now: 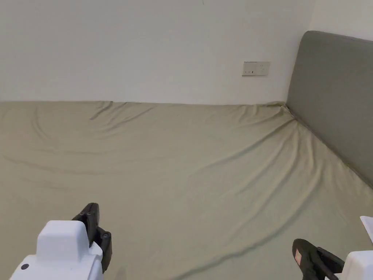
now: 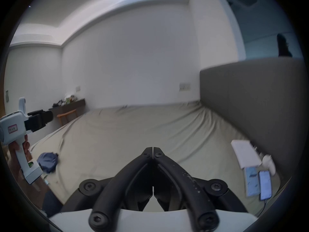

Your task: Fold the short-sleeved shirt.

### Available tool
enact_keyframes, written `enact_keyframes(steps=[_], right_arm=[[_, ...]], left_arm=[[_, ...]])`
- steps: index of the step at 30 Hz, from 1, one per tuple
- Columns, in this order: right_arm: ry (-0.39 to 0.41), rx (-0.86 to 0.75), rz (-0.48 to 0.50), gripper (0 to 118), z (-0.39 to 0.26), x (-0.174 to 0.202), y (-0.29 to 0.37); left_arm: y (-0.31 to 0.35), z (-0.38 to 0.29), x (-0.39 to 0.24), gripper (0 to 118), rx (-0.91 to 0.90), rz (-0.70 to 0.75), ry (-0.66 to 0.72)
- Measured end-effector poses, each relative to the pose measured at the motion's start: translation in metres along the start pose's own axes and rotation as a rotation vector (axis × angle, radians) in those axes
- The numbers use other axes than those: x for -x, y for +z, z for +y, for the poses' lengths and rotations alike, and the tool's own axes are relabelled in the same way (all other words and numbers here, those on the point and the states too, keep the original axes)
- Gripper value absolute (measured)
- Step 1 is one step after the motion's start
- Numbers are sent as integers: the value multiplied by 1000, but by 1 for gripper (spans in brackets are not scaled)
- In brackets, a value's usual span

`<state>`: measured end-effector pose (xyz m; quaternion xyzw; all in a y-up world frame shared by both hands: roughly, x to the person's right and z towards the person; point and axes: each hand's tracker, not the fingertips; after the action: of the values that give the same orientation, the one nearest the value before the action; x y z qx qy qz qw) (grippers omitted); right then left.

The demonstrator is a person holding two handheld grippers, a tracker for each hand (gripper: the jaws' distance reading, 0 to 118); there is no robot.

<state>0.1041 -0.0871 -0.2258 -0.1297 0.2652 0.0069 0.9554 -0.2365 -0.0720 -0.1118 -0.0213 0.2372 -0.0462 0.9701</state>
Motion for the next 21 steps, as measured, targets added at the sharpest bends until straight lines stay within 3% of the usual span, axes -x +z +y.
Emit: enact_keyframes(steps=[2,7,11,21], right_arm=[[8,-107,-35,2,10,-5,10],[63,-289,-149,2,27,-8,24],[37,-325,-152,2,32,-6,24],[115,-356,-169,2,35,8,22]], left_arm=[[8,9,-9,0,-123,48,-20],[16,24,-17,0,-157,21,-1],[19,26,-19,0,-141,37,2],[27,33,-6,0,-142,44,55]])
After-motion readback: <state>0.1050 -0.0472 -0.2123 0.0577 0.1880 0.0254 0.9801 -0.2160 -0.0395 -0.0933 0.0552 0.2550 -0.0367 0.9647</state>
